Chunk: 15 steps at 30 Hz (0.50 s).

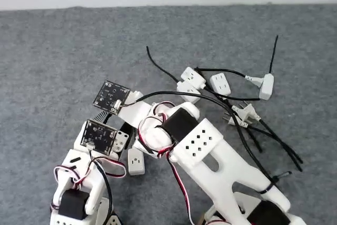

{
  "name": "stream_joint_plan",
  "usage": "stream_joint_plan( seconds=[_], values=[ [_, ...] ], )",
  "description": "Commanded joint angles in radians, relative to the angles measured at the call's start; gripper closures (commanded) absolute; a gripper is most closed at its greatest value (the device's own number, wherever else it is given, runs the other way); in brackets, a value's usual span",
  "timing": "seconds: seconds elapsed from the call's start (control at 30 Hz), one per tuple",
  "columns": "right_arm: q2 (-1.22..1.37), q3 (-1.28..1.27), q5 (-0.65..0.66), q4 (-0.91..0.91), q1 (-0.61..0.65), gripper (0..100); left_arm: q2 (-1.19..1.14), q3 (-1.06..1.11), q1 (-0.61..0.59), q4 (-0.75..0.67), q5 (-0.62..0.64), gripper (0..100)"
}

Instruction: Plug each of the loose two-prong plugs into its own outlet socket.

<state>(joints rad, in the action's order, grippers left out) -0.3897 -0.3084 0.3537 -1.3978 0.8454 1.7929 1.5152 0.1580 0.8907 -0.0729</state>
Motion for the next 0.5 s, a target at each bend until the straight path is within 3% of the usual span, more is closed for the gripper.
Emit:
stream_joint_plan(
  seconds=[0.0,0.47],
  values=[
    [-0.042,0.081,-0.008,-0.005,0.005,98.9,-0.002,-0.004,0.009,-0.026,-0.012,83],
    [-0.042,0.084,-0.008,-0.005,-0.065,98.9,0.000,-0.008,0.009,-0.025,-0.014,83]
  ],
)
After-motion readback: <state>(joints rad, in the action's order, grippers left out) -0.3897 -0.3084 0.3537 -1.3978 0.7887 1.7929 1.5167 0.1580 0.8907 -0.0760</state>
